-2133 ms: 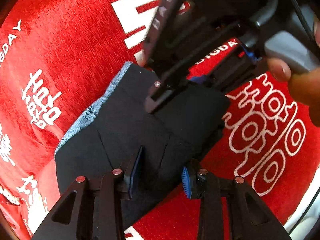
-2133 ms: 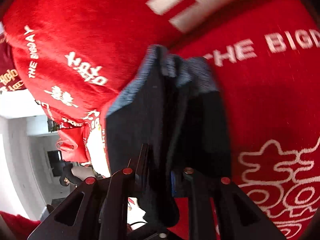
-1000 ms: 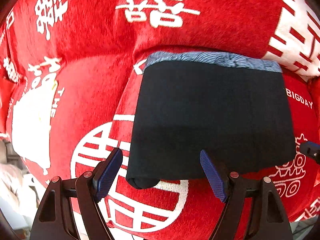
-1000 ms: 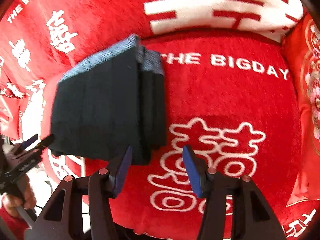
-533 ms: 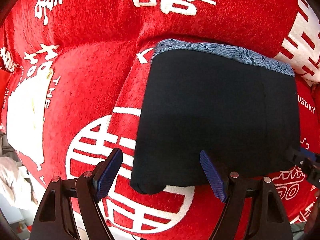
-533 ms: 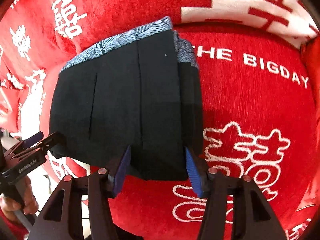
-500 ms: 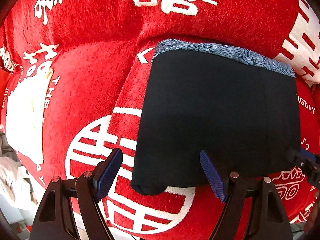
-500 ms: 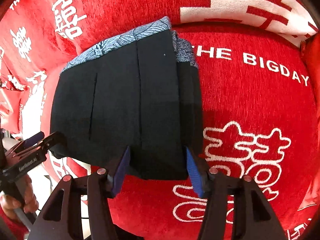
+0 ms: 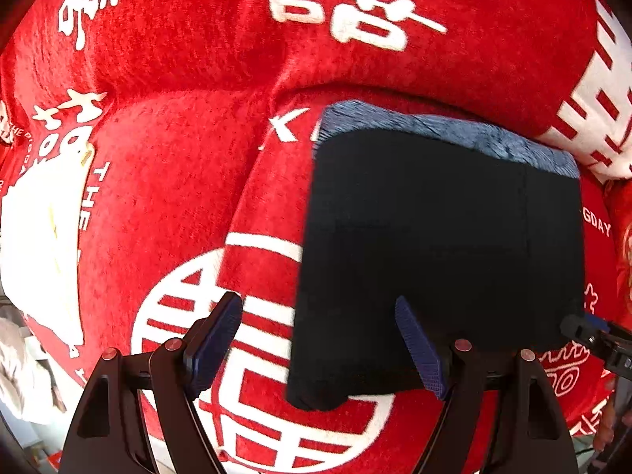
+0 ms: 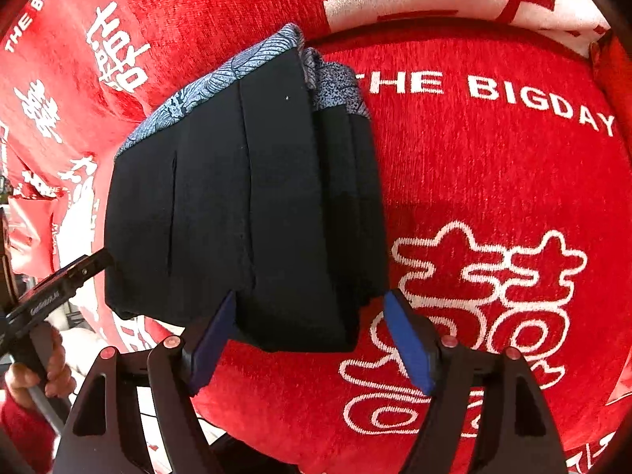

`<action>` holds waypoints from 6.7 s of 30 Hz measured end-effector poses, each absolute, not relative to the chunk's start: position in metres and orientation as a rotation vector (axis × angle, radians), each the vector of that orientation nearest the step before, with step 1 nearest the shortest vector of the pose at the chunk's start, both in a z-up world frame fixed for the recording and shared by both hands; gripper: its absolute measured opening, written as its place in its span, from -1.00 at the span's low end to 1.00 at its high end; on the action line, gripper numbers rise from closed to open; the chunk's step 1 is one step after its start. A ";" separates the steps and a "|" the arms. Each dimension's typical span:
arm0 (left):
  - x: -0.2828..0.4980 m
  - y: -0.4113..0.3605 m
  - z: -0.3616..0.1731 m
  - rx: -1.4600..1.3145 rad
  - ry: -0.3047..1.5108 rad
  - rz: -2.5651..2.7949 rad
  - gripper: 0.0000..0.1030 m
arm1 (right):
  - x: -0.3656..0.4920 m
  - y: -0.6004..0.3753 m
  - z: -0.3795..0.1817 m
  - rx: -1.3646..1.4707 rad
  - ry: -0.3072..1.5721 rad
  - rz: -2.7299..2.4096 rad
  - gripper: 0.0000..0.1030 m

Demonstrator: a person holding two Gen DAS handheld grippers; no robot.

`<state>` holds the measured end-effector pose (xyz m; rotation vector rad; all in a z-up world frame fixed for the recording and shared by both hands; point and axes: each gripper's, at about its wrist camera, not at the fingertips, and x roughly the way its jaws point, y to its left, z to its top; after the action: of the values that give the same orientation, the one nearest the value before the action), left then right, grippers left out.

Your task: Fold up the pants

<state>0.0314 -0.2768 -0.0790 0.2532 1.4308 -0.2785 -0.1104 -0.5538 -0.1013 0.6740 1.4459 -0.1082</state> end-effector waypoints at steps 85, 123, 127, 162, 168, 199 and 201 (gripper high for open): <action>0.001 -0.227 -0.127 0.160 1.504 -0.601 1.00 | -0.186 -0.521 -0.146 1.031 1.314 0.005 0.32; -0.117 -0.203 0.027 0.474 1.361 -0.434 1.00 | -0.235 -0.394 0.035 0.551 1.412 -0.486 0.99; -0.120 -0.202 0.030 0.465 1.373 -0.420 1.00 | -0.232 -0.387 0.041 0.540 1.415 -0.486 0.99; -0.124 -0.208 0.048 0.501 1.328 -0.449 1.00 | -0.214 -0.370 0.063 0.400 1.416 -0.508 0.99; -0.124 -0.210 0.048 0.506 1.325 -0.452 1.00 | -0.214 -0.369 0.063 0.398 1.417 -0.512 0.99; -0.126 -0.211 0.049 0.505 1.318 -0.489 1.00 | -0.214 -0.372 0.062 0.385 1.422 -0.516 0.99; -0.126 -0.211 0.049 0.505 1.317 -0.489 1.00 | -0.215 -0.372 0.062 0.383 1.424 -0.515 0.99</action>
<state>-0.1263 -0.2112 0.0489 0.5050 1.3175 -0.4894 -0.2147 -0.3721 0.0616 0.3832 1.4239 -0.5146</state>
